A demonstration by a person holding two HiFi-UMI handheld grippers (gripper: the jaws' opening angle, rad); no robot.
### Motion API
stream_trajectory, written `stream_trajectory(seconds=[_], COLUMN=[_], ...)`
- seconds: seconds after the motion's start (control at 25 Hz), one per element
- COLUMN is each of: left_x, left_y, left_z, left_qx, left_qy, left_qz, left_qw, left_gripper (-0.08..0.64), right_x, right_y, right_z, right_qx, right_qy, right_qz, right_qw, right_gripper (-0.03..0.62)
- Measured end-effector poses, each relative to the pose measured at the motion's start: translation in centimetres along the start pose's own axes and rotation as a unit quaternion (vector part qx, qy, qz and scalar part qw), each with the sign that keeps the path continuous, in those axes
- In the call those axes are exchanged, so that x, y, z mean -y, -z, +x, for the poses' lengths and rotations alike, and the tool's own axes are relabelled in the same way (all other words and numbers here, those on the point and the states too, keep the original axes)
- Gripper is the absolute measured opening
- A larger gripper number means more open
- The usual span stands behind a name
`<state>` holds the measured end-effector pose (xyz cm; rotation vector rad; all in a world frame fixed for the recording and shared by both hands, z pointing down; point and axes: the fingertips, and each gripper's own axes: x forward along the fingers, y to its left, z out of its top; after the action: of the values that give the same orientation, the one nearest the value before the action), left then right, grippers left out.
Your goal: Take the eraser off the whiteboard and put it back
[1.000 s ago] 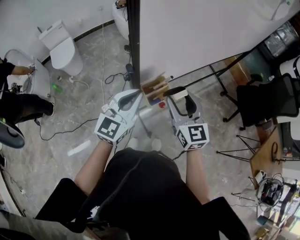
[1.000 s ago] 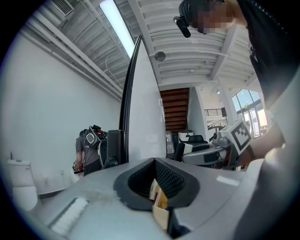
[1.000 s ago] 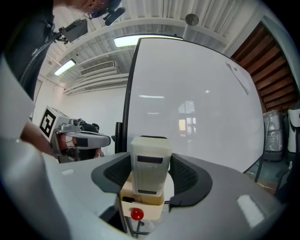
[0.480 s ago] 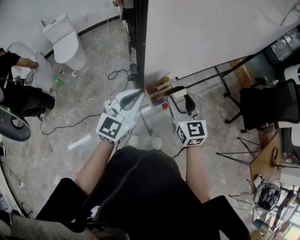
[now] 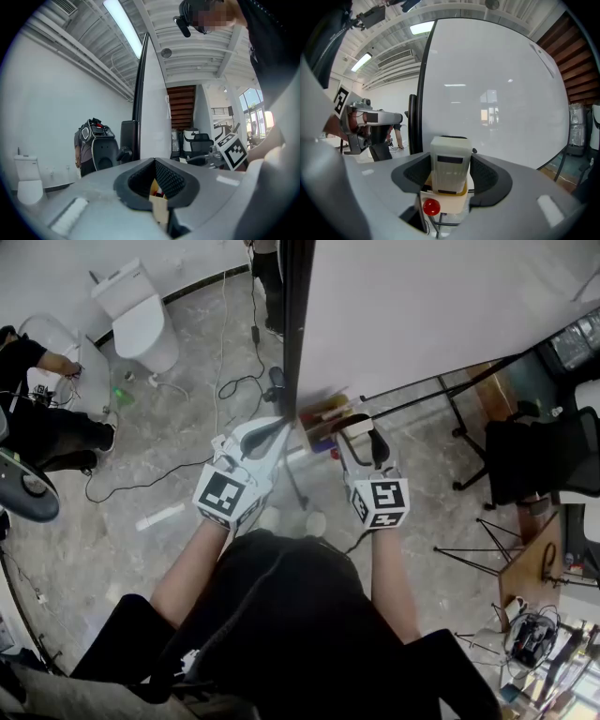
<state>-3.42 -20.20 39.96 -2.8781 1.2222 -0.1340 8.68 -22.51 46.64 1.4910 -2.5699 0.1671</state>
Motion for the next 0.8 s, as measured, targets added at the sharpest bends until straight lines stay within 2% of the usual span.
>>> stream_trajectory(seconds=[0.36,0.56,0.8], left_x=[-0.4,-0.5,-0.4], left_y=[0.1,-0.1,0.4], left_z=[0.0,-0.1,-0.2], left_qx=[-0.003,-0.002,-0.008], left_qy=[-0.006,-0.017,-0.014], left_qz=[0.005,-0.012,0.002], left_qw=[1.0,0.9998,0.9999], left_gripper=[0.005,0.005,0.004], right_x=[-0.2,-0.2,-0.2], right_y=[1.1,1.6,2.8], right_z=[0.6,0.9,0.9], right_qx=[-0.014,-0.021,-0.038], right_qy=[-0.004,-0.004,0.001], right_qz=[-0.005,-0.012,-0.029], right_qw=[1.0,1.0,0.999], right_gripper=[0.267,0.268,0.268])
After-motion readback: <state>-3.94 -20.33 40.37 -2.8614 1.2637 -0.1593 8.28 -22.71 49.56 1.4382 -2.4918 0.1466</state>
